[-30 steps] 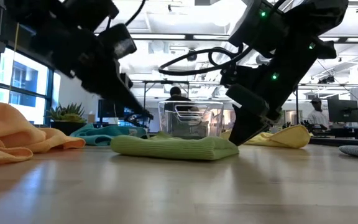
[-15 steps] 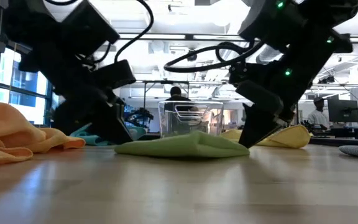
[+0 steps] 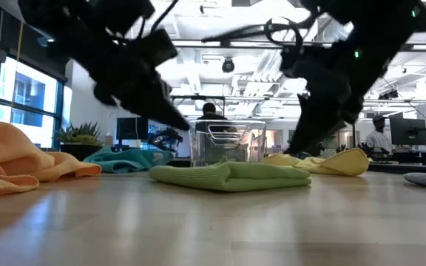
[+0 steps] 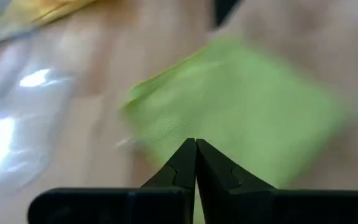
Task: Fold microfiber towels
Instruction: Put the green microfiber cloth into the transparent bin
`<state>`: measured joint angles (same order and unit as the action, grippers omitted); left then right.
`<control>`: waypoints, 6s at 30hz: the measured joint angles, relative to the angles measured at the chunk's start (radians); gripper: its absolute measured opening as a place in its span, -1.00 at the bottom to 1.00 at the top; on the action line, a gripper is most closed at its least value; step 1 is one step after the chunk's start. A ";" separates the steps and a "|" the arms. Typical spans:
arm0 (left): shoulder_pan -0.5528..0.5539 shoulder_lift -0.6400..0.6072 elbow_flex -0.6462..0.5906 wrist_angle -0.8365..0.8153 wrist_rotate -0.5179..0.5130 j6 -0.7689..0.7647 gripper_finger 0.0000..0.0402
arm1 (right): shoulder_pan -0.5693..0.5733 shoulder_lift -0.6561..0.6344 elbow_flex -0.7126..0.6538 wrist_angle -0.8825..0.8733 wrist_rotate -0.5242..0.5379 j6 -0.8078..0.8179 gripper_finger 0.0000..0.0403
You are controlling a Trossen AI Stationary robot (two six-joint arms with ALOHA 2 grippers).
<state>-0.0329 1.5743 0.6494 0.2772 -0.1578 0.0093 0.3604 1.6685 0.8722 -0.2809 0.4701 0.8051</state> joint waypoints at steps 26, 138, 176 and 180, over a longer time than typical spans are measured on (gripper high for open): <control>-0.186 0.326 0.059 0.293 -0.030 -0.233 -1.00 | -0.275 0.072 -0.259 0.676 -0.308 -0.365 -1.00; -0.264 0.308 0.082 0.057 -0.341 0.123 -0.94 | -0.208 0.012 -0.259 0.622 -0.191 -0.334 -0.79; -0.123 0.223 0.081 0.180 -0.084 -0.298 -1.00 | 0.059 0.332 0.342 -0.071 0.185 -0.546 0.17; -0.112 0.223 0.081 0.198 -0.074 -0.321 -1.00 | 0.059 0.332 0.342 -0.080 0.185 -0.554 -0.01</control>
<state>-0.1449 1.7969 0.7303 0.4752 -0.2323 -0.3116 0.4194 2.0003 1.2144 -0.3613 0.6554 0.2507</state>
